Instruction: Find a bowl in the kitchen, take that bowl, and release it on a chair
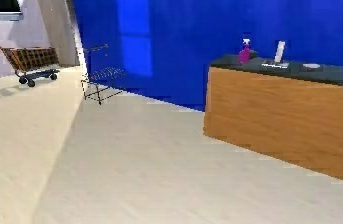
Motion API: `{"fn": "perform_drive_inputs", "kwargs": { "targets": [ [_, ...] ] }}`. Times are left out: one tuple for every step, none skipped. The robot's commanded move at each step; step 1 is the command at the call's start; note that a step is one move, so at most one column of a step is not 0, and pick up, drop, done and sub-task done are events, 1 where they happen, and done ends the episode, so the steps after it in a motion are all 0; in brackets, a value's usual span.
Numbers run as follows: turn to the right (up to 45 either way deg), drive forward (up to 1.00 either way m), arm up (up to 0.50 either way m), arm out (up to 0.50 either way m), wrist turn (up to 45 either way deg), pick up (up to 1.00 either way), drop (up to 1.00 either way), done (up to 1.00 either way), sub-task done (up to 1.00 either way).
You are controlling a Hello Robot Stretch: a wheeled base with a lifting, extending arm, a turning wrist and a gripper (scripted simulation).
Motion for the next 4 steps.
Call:
{"fn": "perform_drive_inputs", "kwargs": {
  "targets": [
    [3.0,0.00,0.00,0.00,0.0,0.00,0.00,0.00,0.00],
    [0.0,1.00,0.00,0.00,0.0,0.00,0.00,0.00,0.00],
    [0.0,0.75,0.00,0.00,0.0,0.00,0.00,0.00,0.00],
    [18.0,0.00,0.00,0.00,0.0,0.00,0.00,0.00,0.00]
  ]
}}
